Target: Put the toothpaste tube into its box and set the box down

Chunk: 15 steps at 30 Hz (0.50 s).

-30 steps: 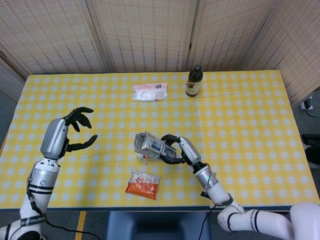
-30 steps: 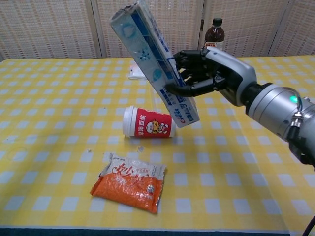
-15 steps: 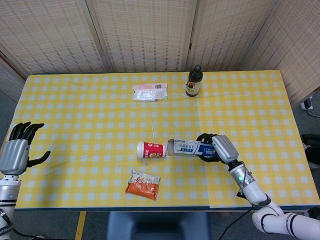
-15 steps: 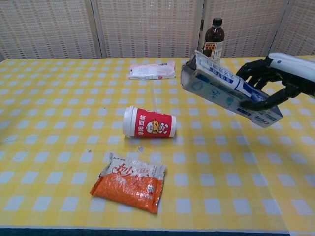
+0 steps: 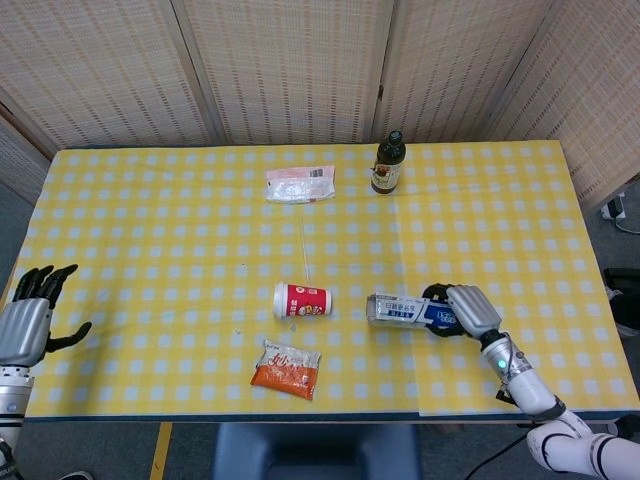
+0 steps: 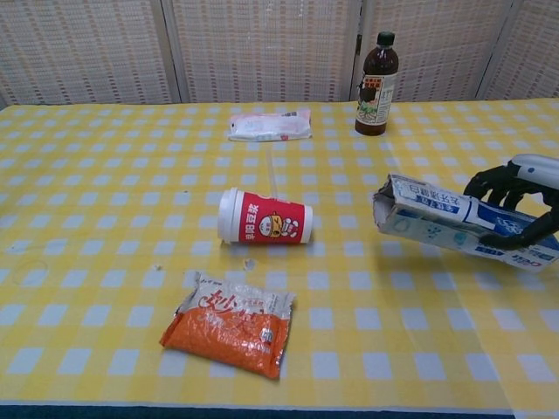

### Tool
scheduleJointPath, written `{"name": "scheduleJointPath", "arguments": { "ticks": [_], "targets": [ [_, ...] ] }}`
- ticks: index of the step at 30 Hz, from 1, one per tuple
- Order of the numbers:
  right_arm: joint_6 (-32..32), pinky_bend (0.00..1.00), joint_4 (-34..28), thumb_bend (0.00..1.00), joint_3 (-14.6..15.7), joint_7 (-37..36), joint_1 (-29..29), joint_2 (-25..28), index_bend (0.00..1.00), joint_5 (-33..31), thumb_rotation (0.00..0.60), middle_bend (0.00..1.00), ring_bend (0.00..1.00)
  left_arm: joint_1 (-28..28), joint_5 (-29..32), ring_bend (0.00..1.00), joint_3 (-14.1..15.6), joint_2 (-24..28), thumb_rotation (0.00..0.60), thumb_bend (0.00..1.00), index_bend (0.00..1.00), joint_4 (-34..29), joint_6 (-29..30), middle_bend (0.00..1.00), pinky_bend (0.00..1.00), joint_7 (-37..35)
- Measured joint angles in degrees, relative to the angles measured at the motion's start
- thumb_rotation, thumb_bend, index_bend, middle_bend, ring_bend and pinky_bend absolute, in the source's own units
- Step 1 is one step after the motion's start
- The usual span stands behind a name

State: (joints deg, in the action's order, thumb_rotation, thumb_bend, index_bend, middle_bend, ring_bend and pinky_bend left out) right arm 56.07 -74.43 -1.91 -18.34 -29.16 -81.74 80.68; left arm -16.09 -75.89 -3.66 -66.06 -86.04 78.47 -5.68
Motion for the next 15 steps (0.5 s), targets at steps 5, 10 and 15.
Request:
{"name": "scheduleJointPath", "arguments": {
  "ticks": [5,10,15],
  "targets": [
    [-1.26,0.41,1.05,0.32,0.31,-1.33,-0.42,-0.69,0.25,0.52,0.600,0.25,0.30,0.24,0.27,0.09,-0.35,0.11,0.600,0.28,0.14,-0.38,-0.98,0.18,0.08,0.20],
    [-0.69,0.33,1.16,0.32,0.58,-2.75,-0.38,-0.44,0.03,1.99,0.600,0.11,0.21,0.63,-0.66,0.08,-0.36,0.64,0.600,0.27,0.13,-1.35,-0.93,0.17,0.08,0.67],
    [0.22,0.23,-1.20,0.32,0.95,-3.36,-0.16,1.87,0.00,3.30,0.600,0.01,0.13,1.20,-1.41,0.06,0.14,2.03,0.600,0.26,0.12,-3.64,-0.93,0.13,0.06,1.70]
  ]
}}
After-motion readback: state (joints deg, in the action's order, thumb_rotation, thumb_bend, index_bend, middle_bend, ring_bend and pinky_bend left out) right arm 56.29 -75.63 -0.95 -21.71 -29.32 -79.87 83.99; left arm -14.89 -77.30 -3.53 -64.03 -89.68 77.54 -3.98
